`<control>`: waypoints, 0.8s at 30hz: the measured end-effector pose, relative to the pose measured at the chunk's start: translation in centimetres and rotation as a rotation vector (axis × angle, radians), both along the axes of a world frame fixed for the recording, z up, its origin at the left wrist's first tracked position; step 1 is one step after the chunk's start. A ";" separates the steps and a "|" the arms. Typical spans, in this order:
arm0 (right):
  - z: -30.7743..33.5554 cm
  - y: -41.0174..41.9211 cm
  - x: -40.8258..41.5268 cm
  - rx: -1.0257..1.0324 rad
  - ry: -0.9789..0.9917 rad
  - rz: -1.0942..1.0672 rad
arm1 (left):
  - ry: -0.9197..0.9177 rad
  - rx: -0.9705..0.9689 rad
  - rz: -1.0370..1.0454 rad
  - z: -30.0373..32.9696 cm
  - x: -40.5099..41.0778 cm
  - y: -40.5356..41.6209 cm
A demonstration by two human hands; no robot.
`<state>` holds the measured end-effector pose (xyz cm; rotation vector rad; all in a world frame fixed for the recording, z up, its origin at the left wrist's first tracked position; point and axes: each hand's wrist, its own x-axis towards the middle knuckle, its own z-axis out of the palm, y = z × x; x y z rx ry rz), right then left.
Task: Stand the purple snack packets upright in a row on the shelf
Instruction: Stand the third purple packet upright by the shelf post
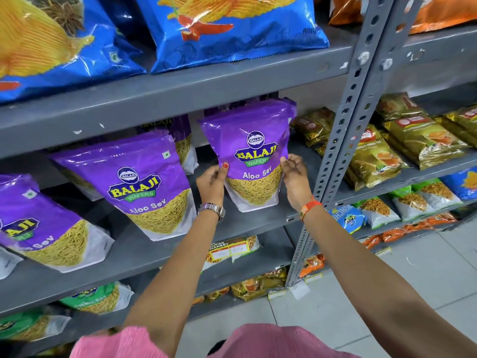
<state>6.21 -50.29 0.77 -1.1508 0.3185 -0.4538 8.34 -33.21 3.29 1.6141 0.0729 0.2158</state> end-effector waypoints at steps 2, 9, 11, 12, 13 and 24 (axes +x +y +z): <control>-0.1 0.0 0.0 0.027 -0.001 -0.016 | -0.039 -0.038 0.042 0.4 -0.4 0.0; -0.2 1.0 -0.7 0.060 -0.014 -0.008 | -0.024 -0.145 0.138 -0.2 -1.4 0.8; -0.1 1.0 -0.4 0.079 -0.014 -0.004 | -0.007 -0.166 0.147 0.0 -1.7 0.8; -0.2 0.9 -0.3 0.083 -0.011 -0.005 | -0.012 -0.172 0.145 0.0 -1.8 0.7; -0.1 0.9 -0.3 0.093 -0.015 -0.010 | -0.018 -0.180 0.141 0.1 -1.9 0.7; 0.2 1.2 -1.1 0.112 -0.024 0.018 | 0.040 -0.230 0.079 -1.5 -2.0 1.3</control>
